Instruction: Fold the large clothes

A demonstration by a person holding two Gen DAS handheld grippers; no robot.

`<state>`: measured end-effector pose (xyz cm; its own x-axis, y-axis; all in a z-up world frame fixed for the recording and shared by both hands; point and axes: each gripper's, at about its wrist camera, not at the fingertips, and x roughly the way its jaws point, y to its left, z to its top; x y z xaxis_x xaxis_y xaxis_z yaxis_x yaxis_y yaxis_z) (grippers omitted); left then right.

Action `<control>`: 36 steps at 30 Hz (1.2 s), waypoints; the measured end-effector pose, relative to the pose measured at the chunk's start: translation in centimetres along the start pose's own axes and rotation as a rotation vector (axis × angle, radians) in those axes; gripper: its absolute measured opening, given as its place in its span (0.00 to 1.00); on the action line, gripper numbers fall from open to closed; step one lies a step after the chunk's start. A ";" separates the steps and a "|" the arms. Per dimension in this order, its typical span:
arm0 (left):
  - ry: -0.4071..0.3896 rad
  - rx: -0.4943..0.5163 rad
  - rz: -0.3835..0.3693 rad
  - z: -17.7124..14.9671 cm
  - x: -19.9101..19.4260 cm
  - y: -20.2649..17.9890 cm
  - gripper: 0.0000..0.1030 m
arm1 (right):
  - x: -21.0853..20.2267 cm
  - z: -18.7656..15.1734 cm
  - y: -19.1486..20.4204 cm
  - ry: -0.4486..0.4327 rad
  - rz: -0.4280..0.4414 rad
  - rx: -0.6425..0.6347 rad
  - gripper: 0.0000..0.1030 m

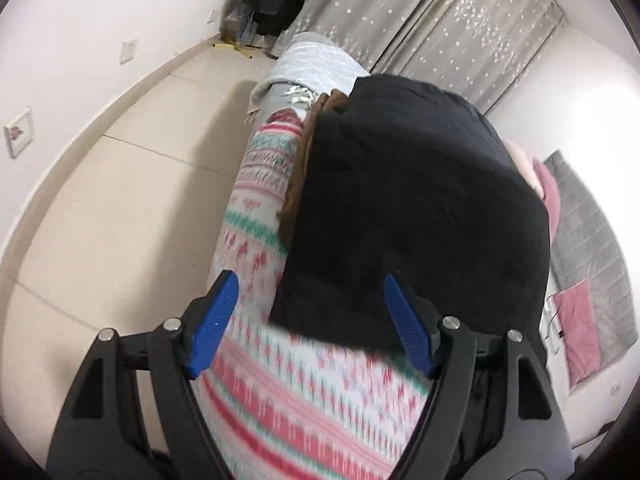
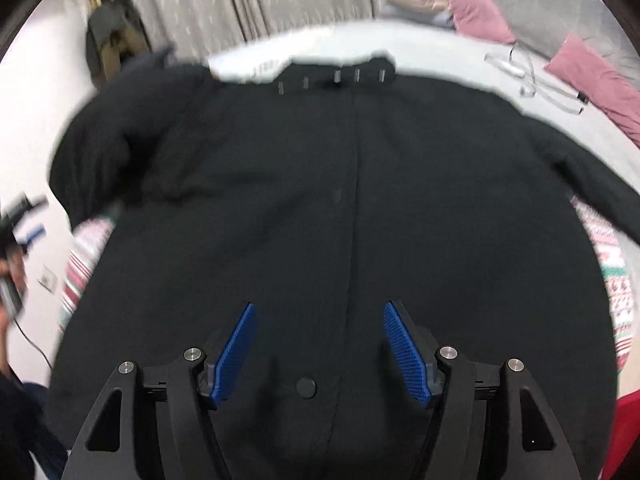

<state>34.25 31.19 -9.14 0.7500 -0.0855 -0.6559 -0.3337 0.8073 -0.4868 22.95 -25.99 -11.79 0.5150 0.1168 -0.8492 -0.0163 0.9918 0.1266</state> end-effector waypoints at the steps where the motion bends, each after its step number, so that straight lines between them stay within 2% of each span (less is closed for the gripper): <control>1: -0.004 0.004 -0.013 0.3 0.5 0.0 0.73 | 1.0 -0.2 0.4 0.022 -0.010 -0.008 0.65; 6: -0.032 0.083 -0.076 2.0 3.2 -1.3 0.73 | 3.0 0.0 2.8 0.045 0.009 -0.079 0.65; 10: -0.040 0.056 -0.117 2.6 4.9 -0.4 0.76 | 3.5 0.3 4.0 0.044 0.022 -0.101 0.65; 12: -0.042 0.063 -0.125 2.7 5.0 -0.6 0.75 | 3.6 0.6 4.6 0.035 0.031 -0.107 0.65; 15: -0.058 0.118 -0.118 2.9 4.6 -1.5 0.59 | 3.4 0.9 4.7 0.010 0.042 -0.096 0.65; 19: -0.093 0.179 -0.029 2.8 3.5 -3.0 0.41 | 3.3 1.8 5.2 -0.013 0.059 -0.082 0.65; 23: -0.097 0.183 0.022 2.8 2.4 -3.4 0.29 | 3.1 1.8 5.5 -0.020 0.060 -0.093 0.65; 25: -0.110 0.204 0.069 2.7 1.6 -3.9 0.19 | 2.9 1.7 5.5 -0.020 0.068 -0.093 0.65; 27: -0.151 0.257 0.127 2.4 -0.1 -4.8 0.17 | 2.7 1.7 5.4 -0.021 0.068 -0.093 0.65; 29: -0.205 0.301 0.144 2.2 -2.0 -5.7 0.15 | 2.7 1.6 5.3 -0.019 0.066 -0.091 0.65; 31: -0.239 0.313 0.130 2.2 -3.9 -6.3 0.13 | 2.6 1.7 5.2 -0.020 0.067 -0.084 0.65; 36: -0.251 0.260 0.053 2.2 -9.3 -7.7 0.11 | 2.3 2.0 5.0 -0.032 0.083 -0.067 0.65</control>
<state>31.06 27.06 1.99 0.8634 0.0804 -0.4981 -0.2434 0.9312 -0.2715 25.71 -20.90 -12.08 0.5362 0.1985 -0.8204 -0.1170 0.9801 0.1606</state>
